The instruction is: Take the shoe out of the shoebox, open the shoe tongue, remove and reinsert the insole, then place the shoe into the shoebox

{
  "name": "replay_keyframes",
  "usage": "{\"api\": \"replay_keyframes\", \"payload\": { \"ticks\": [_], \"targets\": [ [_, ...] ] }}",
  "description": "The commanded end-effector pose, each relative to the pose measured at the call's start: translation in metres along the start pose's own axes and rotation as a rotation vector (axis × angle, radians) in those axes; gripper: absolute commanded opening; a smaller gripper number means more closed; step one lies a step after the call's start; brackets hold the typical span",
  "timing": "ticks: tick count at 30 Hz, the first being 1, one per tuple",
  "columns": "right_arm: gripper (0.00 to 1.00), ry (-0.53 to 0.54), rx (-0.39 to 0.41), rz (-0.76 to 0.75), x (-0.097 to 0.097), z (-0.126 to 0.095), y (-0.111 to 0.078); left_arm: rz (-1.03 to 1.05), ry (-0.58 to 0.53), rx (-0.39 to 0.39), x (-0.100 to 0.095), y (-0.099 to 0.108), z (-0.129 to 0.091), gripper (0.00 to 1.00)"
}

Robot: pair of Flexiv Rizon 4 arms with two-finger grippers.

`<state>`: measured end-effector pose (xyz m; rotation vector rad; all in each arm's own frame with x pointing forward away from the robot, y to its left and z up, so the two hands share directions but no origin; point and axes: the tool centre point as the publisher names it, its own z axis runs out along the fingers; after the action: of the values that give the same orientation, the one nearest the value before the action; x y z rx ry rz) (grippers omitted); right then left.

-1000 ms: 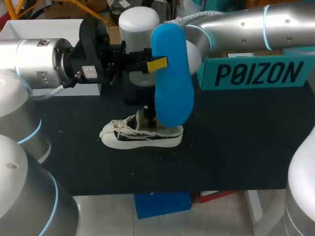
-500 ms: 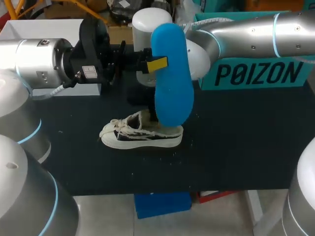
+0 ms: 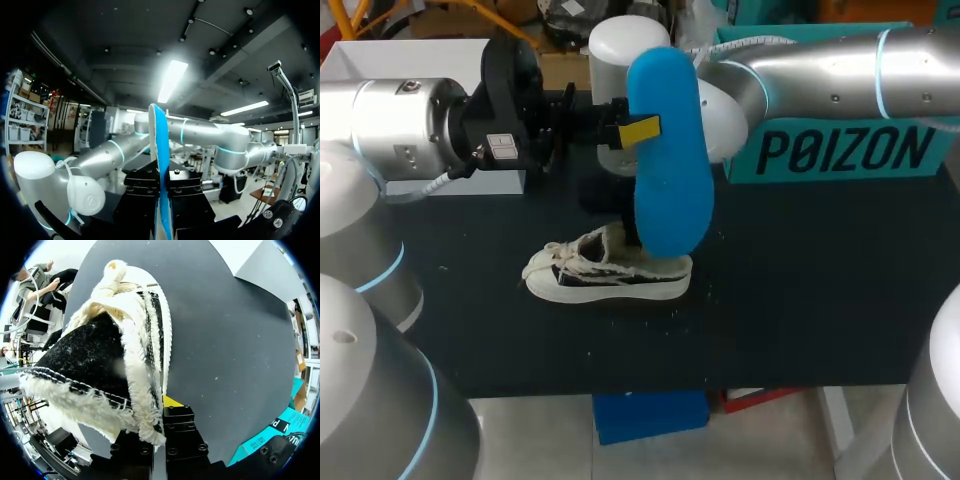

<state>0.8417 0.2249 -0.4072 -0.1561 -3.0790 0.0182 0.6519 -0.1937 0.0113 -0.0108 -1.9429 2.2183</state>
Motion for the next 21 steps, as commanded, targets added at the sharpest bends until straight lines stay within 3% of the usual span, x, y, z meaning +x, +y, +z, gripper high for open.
{"api": "replay_keyframes", "payload": {
  "ticks": [1,5,10,16,21],
  "targets": [
    [0.0,-0.064,-0.034,0.159,-0.006,-0.055,-0.021,-0.001,-0.002,-0.003,0.001,0.0,0.0,0.0],
    [0.0,-0.08,-0.095,0.409,-0.019,-0.099,-0.049,-0.001,-0.002,-0.003,0.001,0.0,0.0,0.0],
    [0.0,-0.108,-0.098,0.809,-0.033,-0.122,-0.072,-0.001,-0.002,-0.003,0.001,0.0,0.0,0.0],
    [0.0,-0.152,-0.113,1.324,-0.033,-0.124,-0.082,-0.001,-0.002,-0.003,0.001,0.0,0.0,0.0],
    [0.0,-0.194,-0.106,1.564,-0.024,-0.111,-0.083,-0.001,-0.002,-0.003,0.001,0.0,0.0,0.0]
  ]
}}
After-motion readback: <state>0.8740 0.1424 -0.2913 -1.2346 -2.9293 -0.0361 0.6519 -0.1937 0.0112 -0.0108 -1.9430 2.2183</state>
